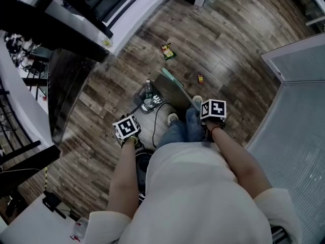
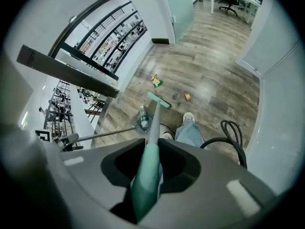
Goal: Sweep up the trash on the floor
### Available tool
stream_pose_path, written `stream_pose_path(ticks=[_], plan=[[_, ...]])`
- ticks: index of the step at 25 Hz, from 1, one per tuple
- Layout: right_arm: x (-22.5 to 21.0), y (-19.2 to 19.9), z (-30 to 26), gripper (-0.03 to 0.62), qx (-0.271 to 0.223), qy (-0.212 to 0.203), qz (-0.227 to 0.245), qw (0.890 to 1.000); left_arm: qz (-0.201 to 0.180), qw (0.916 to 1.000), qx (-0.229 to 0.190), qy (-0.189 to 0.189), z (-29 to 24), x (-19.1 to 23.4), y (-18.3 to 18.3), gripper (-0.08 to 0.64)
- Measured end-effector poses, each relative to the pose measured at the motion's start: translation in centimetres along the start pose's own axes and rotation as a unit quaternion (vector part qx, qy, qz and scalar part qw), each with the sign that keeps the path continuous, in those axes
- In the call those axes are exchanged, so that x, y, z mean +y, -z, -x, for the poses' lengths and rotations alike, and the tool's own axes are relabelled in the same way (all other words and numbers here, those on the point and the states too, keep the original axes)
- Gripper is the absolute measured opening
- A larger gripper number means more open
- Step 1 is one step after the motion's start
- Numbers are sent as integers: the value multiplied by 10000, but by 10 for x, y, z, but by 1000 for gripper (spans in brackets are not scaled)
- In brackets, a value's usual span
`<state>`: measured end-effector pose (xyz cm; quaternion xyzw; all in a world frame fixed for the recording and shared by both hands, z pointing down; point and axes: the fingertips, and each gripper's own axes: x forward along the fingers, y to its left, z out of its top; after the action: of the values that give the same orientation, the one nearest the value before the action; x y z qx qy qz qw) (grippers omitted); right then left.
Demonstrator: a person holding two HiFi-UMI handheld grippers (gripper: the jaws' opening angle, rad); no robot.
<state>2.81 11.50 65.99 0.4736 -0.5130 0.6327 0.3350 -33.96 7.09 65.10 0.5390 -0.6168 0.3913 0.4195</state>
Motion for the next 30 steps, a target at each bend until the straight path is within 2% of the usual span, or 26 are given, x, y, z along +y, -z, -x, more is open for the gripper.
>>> stream_pose_path(ticks=[5, 18, 30], plan=[[-21, -11, 10, 97, -124, 87, -193, 9997, -37, 9999, -1, 131, -1, -20, -7, 89], [-82, -41, 37, 97, -566, 154, -797, 9951, -475, 9977, -17, 493, -4, -102, -24, 91], [-133, -63, 54, 97, -691, 262, -1131, 9908, -737, 9953, -10, 626, -4, -160, -38, 91]])
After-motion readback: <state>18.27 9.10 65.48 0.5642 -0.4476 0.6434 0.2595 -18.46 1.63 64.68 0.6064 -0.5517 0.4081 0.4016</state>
